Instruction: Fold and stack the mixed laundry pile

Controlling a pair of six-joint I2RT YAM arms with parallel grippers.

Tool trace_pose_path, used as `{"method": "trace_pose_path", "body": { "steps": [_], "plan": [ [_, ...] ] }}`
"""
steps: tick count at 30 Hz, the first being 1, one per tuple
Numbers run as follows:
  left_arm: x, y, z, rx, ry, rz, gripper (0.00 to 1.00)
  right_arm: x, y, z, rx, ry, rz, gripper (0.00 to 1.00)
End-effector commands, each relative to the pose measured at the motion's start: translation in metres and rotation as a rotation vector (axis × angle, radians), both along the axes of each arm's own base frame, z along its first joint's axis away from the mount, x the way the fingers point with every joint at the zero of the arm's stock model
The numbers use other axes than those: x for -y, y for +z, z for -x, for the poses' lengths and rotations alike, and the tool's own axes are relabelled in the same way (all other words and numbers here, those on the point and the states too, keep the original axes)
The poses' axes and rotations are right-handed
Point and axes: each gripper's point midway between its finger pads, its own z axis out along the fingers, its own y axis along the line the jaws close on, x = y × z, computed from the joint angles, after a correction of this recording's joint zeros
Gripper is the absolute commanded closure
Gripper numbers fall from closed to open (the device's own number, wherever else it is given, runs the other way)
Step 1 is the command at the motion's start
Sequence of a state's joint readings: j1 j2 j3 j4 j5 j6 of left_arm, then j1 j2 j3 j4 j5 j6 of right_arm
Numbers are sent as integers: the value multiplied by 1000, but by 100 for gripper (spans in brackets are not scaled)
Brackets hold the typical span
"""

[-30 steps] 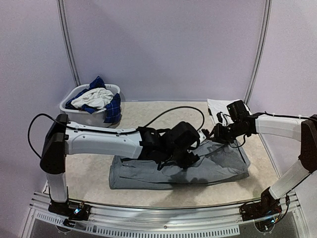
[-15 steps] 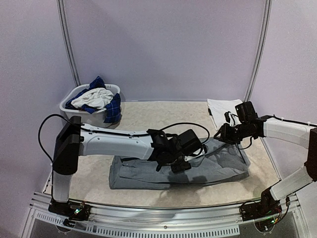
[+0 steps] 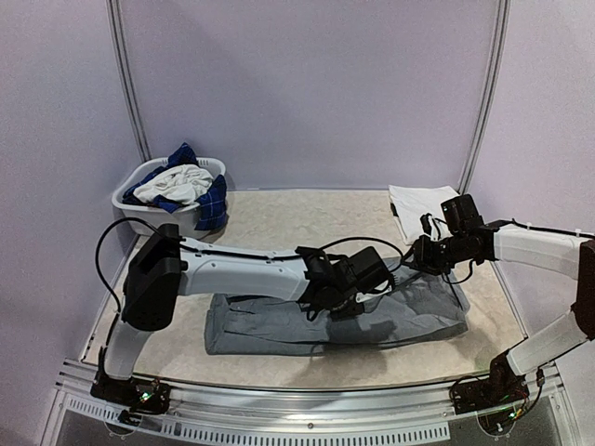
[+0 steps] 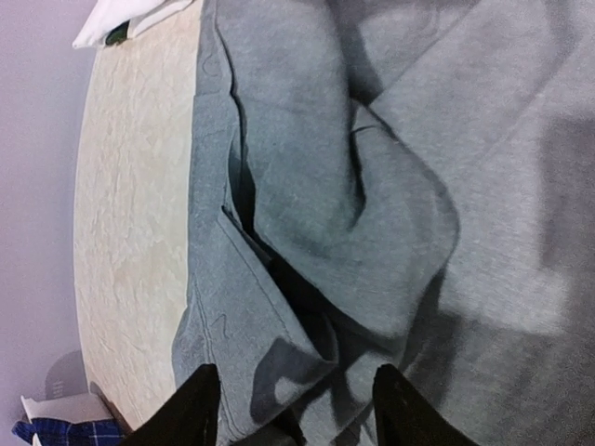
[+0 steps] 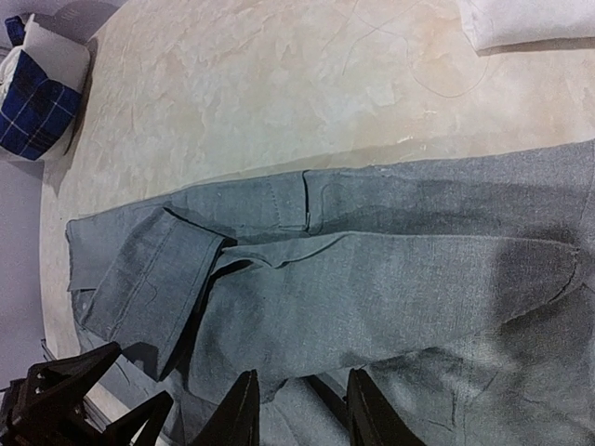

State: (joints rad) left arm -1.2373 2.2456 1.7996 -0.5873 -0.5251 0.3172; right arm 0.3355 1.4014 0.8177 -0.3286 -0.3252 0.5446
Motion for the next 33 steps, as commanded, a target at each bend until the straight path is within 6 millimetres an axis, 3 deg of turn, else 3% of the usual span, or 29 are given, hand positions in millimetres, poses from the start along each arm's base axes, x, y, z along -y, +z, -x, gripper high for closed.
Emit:
{"method": "trace_pose_path", "body": {
  "steps": [1, 4, 7, 8, 11, 14, 18, 21, 24, 26, 33],
  "plan": [
    [-8, -5, -19, 25, 26, -40, 46, -3, 5, 1, 20, 12, -17, 68],
    [-11, -4, -24, 42, 37, -46, 62, -3, 4, 1, 19, 12, -17, 68],
    [-12, -2, -29, 58, 50, -41, 98, -3, 4, 1, 19, 15, -19, 68],
    [-11, -1, -30, 60, 51, -32, 100, -3, 4, 2, 17, 15, -19, 68],
    [-9, 5, -29, 60, 56, 9, 100, -3, 4, 1, 18, 13, -19, 68],
    [-18, 27, -42, 99, 154, 79, 100, -3, 5, 1, 19, 14, -20, 68],
    [-69, 74, -70, 159, 481, 270, 100, -4, 8, 1, 25, 13, -25, 68],
    [-113, 89, -75, 126, 703, 451, 100, -6, 9, -1, 30, 14, -38, 68],
    [-158, 85, -76, 109, 863, 528, 100, -9, 10, -3, 30, 20, -51, 68],
    [-178, 77, -71, 81, 932, 565, 100, -10, 10, -5, 28, 22, -54, 68],
    [-216, 58, -53, 61, 1058, 627, 100, -14, 9, -8, 19, 30, -70, 68]
  ]
}}
